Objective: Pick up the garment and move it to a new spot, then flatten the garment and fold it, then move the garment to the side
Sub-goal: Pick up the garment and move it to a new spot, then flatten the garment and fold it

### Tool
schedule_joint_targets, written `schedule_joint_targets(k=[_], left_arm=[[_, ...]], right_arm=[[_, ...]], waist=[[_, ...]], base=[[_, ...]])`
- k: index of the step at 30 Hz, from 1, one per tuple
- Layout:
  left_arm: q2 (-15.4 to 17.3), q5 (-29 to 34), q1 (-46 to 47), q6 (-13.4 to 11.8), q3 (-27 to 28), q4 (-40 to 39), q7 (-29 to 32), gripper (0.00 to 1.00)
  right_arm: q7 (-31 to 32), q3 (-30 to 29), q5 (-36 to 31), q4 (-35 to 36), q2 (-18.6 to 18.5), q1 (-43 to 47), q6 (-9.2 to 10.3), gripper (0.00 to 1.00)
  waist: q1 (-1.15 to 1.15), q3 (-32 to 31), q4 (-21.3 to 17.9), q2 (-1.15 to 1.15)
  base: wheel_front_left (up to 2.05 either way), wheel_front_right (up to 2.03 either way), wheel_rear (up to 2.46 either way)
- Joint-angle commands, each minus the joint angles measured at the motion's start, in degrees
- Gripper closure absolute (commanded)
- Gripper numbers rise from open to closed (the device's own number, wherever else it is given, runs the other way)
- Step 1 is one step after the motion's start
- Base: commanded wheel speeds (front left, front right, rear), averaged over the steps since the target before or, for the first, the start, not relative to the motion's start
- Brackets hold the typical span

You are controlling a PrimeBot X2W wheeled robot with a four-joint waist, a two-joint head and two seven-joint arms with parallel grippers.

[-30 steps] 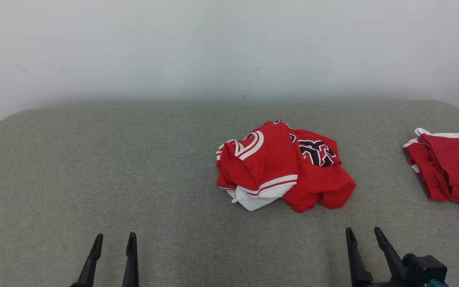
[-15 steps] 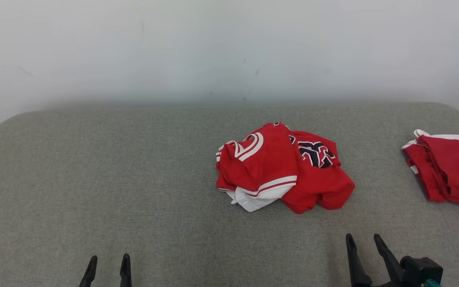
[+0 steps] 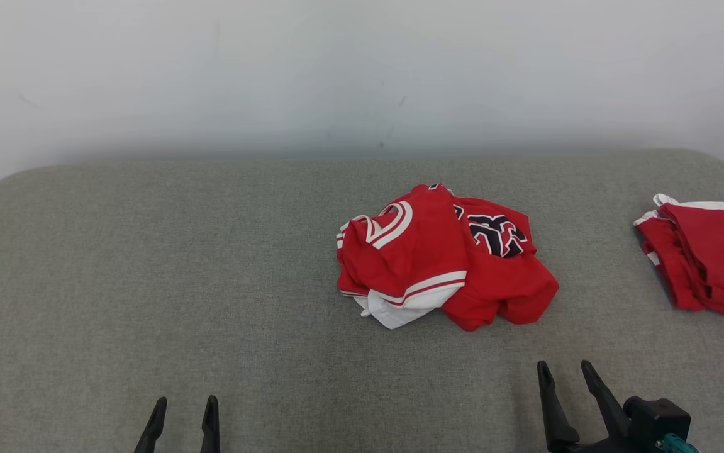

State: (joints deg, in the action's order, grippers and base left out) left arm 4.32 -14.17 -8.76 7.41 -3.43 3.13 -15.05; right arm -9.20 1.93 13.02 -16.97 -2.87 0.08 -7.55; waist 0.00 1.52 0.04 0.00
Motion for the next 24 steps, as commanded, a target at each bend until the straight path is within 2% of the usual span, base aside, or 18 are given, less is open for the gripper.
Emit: schedule_joint_targets(k=[1, 10, 14, 24], left_arm=[[0.3, -0.3, 0.8, 0.0, -0.1, 0.0, -0.2, 0.00], [0.8, -0.7, 1.6, 0.1, -1.5, 0.5, -0.2, 0.00], [1.1, -1.0, 3.2, 0.1, -4.9, 1.4, -0.2, 0.00], [1.8, -0.9, 13.5, 0.1, -13.7, 7.7, -0.2, 0.00]], right_arm=[[-0.4, 0.1, 0.3, -0.1, 0.0, 0.0, 0.14, 0.00], [-0.9, 0.7, 0.7, -0.9, 0.0, -0.8, 0.14, 0.00], [-0.7, 1.1, 0.3, -0.9, 0.0, -1.3, 0.14, 0.00], [-1.0, 3.4, -0.6, 0.5, 0.0, -2.7, 0.14, 0.00]], waist=[[0.00, 0.1, -0.1, 0.00], [0.00, 0.2, -0.9, 0.00], [0.00, 0.6, -1.8, 0.00], [0.00, 3.5, -8.5, 0.00]], base=[[0.00, 0.00, 0.00], [0.00, 0.00, 0.00], [0.00, 0.00, 0.00], [0.00, 0.00, 0.00]])
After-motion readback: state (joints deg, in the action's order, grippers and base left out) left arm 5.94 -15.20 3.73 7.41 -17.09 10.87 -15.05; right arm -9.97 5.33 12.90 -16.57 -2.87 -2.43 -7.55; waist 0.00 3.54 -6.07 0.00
